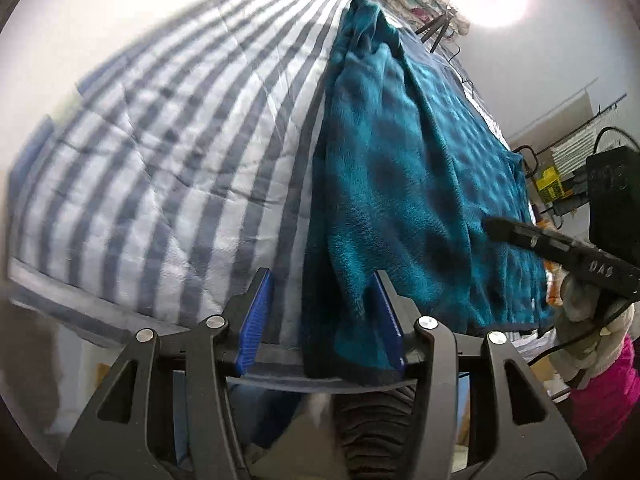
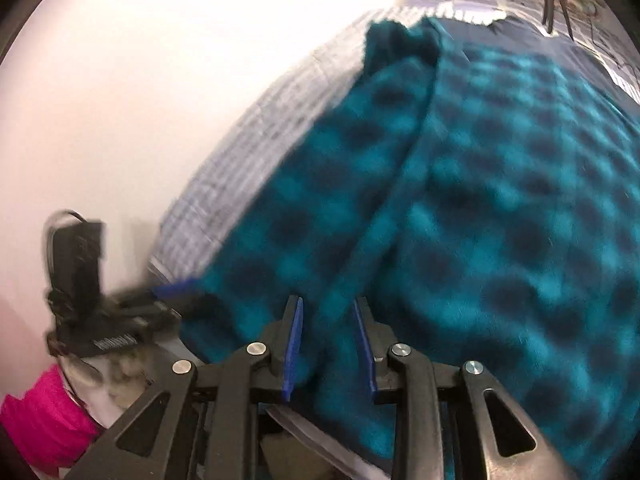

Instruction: Fold large clothes

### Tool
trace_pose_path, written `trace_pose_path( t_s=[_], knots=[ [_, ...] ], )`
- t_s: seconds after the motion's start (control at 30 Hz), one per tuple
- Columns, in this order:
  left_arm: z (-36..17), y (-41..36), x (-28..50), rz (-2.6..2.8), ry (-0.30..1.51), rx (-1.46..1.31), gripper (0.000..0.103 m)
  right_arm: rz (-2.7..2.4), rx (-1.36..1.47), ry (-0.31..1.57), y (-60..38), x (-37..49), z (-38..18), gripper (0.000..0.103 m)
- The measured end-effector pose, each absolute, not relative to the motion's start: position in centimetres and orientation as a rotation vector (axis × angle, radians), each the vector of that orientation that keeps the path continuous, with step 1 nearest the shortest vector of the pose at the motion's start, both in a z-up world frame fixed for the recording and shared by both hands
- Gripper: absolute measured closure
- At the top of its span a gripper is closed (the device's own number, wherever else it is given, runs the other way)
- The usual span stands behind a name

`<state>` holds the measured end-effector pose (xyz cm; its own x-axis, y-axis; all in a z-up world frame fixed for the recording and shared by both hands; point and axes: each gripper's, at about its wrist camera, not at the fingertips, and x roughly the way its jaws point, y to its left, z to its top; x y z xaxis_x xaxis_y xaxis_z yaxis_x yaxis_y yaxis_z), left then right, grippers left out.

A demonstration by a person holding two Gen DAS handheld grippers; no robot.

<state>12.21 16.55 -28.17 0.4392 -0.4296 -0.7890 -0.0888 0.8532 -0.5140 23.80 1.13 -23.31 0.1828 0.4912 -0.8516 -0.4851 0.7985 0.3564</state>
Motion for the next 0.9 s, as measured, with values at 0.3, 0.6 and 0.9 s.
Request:
trace_pose_path(
  t_s=[0.3,0.6,0.9],
  knots=[
    [-27.4,14.4,12.8,-0.273,1.066,-0.514,0.097,0.602,-0.022,1.152,4.7,28.2,-28.0,0.077],
    [-24.4,13.7,11.9,-0.322,0.97,-0.494,0.098,0.587,-0.058,1.178,5.2,31.2,-25.9,0.079],
    [-25.4,14.9,11.3,-0.321,0.978,-0.505,0.098,0.534,-0.057,1.149,7.4,40.8,-25.6,0.076]
  ],
)
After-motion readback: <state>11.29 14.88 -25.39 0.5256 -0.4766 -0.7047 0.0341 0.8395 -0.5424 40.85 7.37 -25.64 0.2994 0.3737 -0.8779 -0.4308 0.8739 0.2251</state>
